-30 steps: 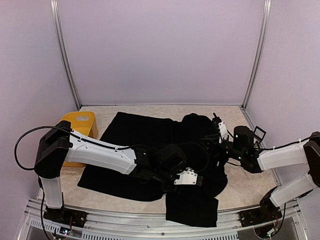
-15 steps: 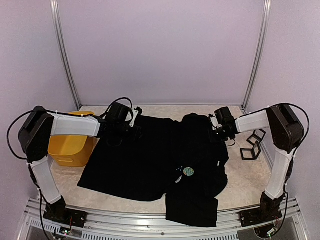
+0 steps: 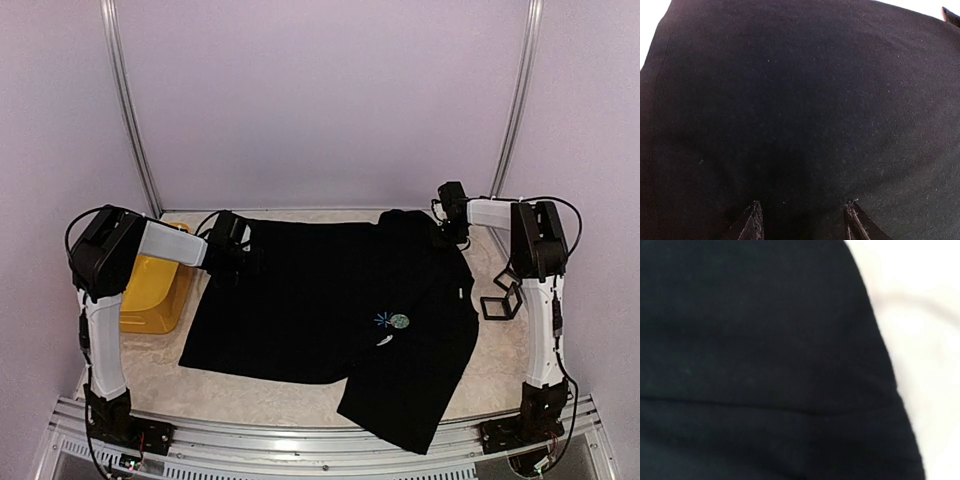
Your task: Pin the brooch onto the clothing
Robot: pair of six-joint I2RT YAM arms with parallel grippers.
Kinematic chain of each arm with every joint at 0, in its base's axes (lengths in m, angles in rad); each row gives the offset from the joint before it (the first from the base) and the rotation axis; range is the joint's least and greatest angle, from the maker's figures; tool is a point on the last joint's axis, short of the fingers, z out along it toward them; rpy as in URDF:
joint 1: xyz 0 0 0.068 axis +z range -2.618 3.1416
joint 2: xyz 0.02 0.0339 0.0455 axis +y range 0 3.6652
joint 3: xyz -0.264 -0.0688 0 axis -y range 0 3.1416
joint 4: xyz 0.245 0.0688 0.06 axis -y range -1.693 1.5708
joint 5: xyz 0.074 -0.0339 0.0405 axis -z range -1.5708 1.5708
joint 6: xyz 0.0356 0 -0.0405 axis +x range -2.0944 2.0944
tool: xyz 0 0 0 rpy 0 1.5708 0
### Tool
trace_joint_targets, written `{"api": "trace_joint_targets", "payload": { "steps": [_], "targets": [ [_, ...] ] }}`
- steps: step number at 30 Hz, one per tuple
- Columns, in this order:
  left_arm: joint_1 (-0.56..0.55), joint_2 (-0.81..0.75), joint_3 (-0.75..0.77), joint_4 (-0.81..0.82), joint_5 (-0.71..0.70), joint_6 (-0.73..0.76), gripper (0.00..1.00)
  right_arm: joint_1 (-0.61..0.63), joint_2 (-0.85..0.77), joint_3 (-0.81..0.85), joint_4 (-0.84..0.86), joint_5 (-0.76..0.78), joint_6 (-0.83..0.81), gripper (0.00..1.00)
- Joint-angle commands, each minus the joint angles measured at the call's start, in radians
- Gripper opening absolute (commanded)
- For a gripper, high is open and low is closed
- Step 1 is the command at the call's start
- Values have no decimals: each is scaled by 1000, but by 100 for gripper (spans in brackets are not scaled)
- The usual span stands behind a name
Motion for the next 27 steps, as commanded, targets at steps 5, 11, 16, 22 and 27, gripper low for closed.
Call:
{"api": "trace_joint_targets", "payload": {
  "steps": [5, 11, 16, 22, 27],
  "targets": [
    [10, -34, 13, 46, -7, 43, 53, 30, 21, 221, -229, 30, -85, 1],
    [-18, -199, -73, 33, -40, 40, 53, 222, -351, -146, -211, 67, -21, 2],
    [-79, -359, -225, 19, -50, -2, 55, 460, -575, -450, -342, -22, 156, 0],
    [-135, -477, -405, 40, -28, -80, 55, 776, -694, -718, -418, -15, 465, 0],
    [-187, -492, -454, 31, -45, -93, 56, 925, -770, -906, -307, -55, 662, 0]
  ]
}}
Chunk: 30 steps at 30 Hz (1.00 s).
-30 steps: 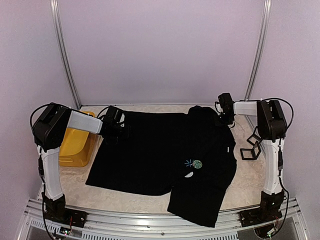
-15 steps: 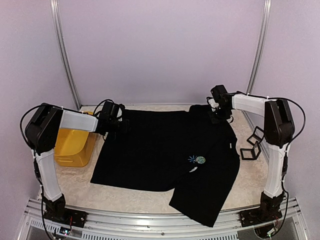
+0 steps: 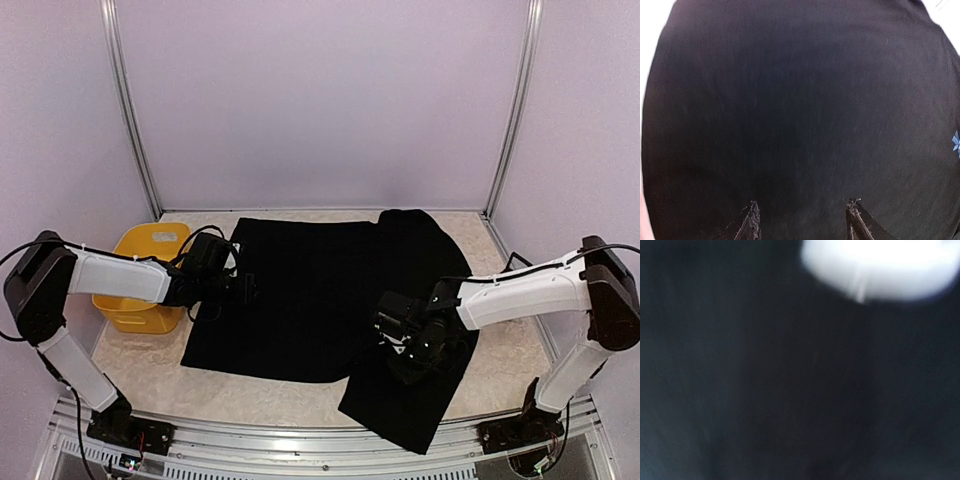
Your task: Pin the brooch onto the clothing
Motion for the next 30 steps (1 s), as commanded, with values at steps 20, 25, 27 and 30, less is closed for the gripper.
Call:
{"api": "trace_joint_targets", "payload": {
  "steps": [20, 25, 27, 30],
  "targets": [
    [-35, 67, -57, -31, -92, -26, 56, 210, -533, -416, -109, -155, 582, 0],
    [-45, 24, -63, -13, -84, 11, 57, 207, -578, -306, -169, -73, 565, 0],
    [-57, 4, -58, -13, -96, 27, 57, 185, -579, -272, -183, -42, 537, 0],
    [-71, -54, -46, -19, -110, 45, 57, 137, -590, -224, -194, 0, 480, 0]
  ]
}}
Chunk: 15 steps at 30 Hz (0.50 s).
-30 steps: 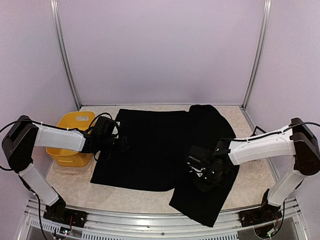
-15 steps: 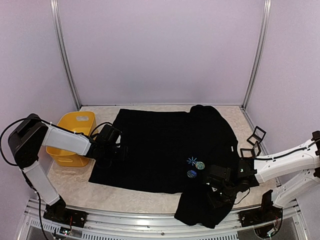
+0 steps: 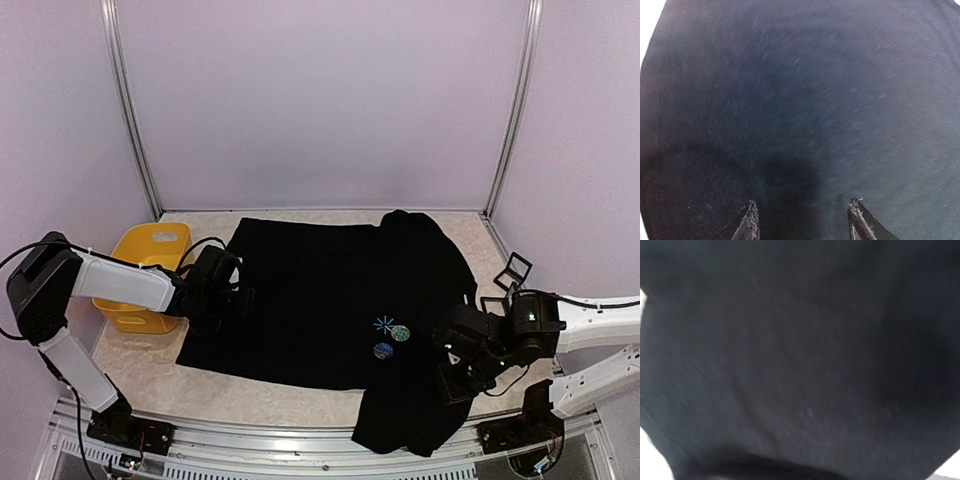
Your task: Pin the brooch onto the clothing
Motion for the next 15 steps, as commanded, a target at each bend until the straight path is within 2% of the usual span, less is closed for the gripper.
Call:
{"api": "trace_joint_targets", "payload": {
  "steps": [1, 7, 10, 11, 14, 15],
  "targets": [
    [-27, -112, 16, 19, -31, 52, 58, -66, -28, 73, -45, 99, -77, 0],
    [-47, -232, 20, 23, -39, 95, 59, -246, -44, 112, 112, 128, -316, 0],
    [-48, -284, 22, 17, -57, 107, 60, -380, -22, 150, 185, 166, -460, 8],
    [-48, -294, 22, 12, -68, 107, 61, -427, -14, 163, 216, 173, -516, 16],
    [-46, -333, 18, -4, -102, 111, 62, -586, 8, 176, 338, 153, -650, 53],
    [-46, -347, 16, -8, -110, 112, 62, -639, 17, 177, 380, 136, -678, 72]
  ]
}}
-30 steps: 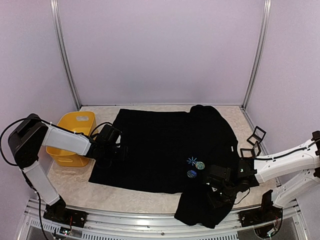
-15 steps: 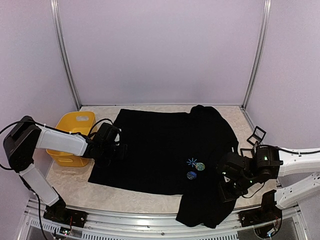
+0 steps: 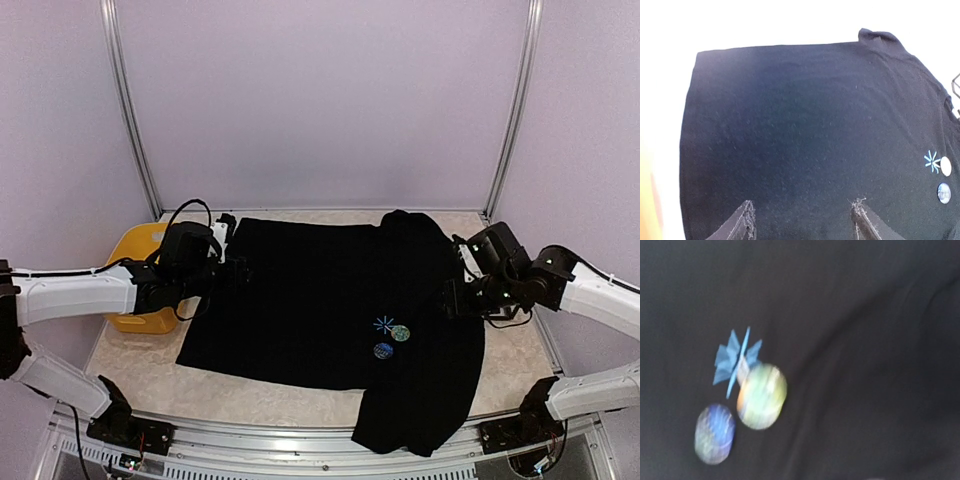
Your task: Pin the brooch onto the clothing
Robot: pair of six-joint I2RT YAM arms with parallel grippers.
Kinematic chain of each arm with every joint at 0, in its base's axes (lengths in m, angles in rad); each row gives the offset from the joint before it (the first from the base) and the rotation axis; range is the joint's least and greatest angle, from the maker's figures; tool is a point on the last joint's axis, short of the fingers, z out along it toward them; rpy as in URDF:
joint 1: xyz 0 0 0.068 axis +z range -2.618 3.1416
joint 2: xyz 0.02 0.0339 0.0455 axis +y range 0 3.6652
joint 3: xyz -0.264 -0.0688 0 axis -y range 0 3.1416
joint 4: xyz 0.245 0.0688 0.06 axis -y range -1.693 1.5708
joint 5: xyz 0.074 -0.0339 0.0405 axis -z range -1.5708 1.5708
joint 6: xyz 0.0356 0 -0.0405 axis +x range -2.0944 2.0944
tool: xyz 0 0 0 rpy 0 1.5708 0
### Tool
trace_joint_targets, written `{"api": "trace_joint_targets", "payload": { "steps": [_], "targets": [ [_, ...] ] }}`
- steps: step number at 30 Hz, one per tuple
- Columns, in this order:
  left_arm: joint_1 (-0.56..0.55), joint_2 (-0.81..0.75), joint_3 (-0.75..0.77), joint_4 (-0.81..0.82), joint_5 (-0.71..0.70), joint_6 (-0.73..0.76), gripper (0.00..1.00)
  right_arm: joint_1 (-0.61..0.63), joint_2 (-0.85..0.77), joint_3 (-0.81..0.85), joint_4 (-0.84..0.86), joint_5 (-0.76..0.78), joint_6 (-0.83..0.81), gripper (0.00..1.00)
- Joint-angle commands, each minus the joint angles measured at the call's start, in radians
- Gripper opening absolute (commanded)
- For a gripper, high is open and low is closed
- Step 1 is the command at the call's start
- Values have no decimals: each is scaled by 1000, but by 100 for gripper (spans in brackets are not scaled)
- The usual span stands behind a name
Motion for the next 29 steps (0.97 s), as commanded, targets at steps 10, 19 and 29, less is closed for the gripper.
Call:
{"api": "trace_joint_targets", "payload": {
  "steps": [10, 19, 29],
  "targets": [
    [15, -187, -147, 57, -196, -12, 99, -336, 15, -107, 529, 251, -166, 100],
    [86, -420, -313, 81, -409, -51, 99, -337, -114, -286, 745, 301, -249, 99],
    [186, -521, -369, 102, -431, -83, 99, -337, -194, -364, 841, 313, -273, 99]
  ]
}}
